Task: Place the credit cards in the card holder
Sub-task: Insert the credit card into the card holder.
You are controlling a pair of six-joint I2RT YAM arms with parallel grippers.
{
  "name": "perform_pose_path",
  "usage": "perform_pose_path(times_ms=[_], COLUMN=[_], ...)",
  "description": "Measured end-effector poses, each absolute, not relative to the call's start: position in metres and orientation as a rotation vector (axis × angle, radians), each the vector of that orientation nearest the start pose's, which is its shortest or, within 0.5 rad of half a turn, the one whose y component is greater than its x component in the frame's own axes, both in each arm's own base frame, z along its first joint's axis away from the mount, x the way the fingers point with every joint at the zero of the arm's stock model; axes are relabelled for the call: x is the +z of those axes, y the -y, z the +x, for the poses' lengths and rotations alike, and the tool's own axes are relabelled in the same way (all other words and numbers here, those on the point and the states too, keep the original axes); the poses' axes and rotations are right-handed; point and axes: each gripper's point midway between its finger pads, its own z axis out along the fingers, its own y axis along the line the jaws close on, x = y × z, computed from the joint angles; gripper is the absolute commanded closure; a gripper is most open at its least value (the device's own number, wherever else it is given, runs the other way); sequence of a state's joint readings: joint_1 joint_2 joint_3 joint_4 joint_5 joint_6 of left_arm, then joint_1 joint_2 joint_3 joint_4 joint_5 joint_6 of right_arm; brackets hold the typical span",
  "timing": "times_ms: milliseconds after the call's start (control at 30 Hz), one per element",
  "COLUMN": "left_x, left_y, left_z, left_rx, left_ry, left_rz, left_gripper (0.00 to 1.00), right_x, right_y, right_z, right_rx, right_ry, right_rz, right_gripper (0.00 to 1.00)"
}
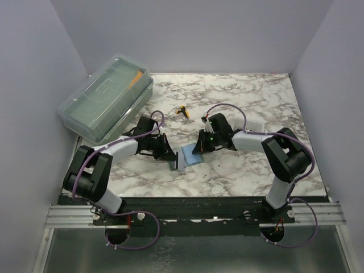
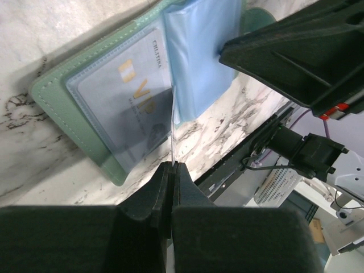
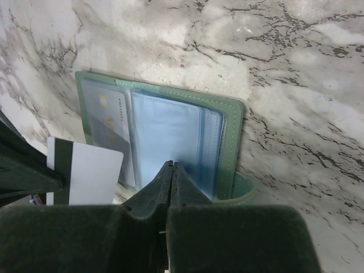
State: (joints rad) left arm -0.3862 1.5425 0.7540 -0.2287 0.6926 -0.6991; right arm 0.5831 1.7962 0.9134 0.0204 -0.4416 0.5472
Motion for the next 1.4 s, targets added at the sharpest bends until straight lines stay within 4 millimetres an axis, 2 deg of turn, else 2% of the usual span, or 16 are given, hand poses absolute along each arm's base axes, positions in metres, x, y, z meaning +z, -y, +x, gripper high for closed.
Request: perform_pose_path(times_ms=[200, 633, 1033, 1400], left_x=[0.073, 0.058, 0.076, 0.066], left_y=[0.238, 0.240, 0.244, 0.243], left_z=[0.232, 0.234, 0.240, 0.239], left_rx=[-1.265, -1.268, -1.310, -1.301], left_ry=[-2.737, -2.767, -2.700, -2.732], left_rz=[-0.144, -0.166, -0.160, -0.178], left_gripper=[1.00, 1.00, 1.00, 1.00], right_x=[0.025, 0.024, 0.023, 0.023], right_y=[-0.297, -0.297, -0.298, -0.298], right_z=[0.282, 0.282, 0.282, 0.282], right_rx=[0.990, 0.989, 0.990, 0.990], right_ry=[-2.592, -2.594, -2.595, -2.595], right_rz=[-0.254, -0.254, -0.253, -0.253], right_gripper=[1.00, 1.00, 1.00, 1.00])
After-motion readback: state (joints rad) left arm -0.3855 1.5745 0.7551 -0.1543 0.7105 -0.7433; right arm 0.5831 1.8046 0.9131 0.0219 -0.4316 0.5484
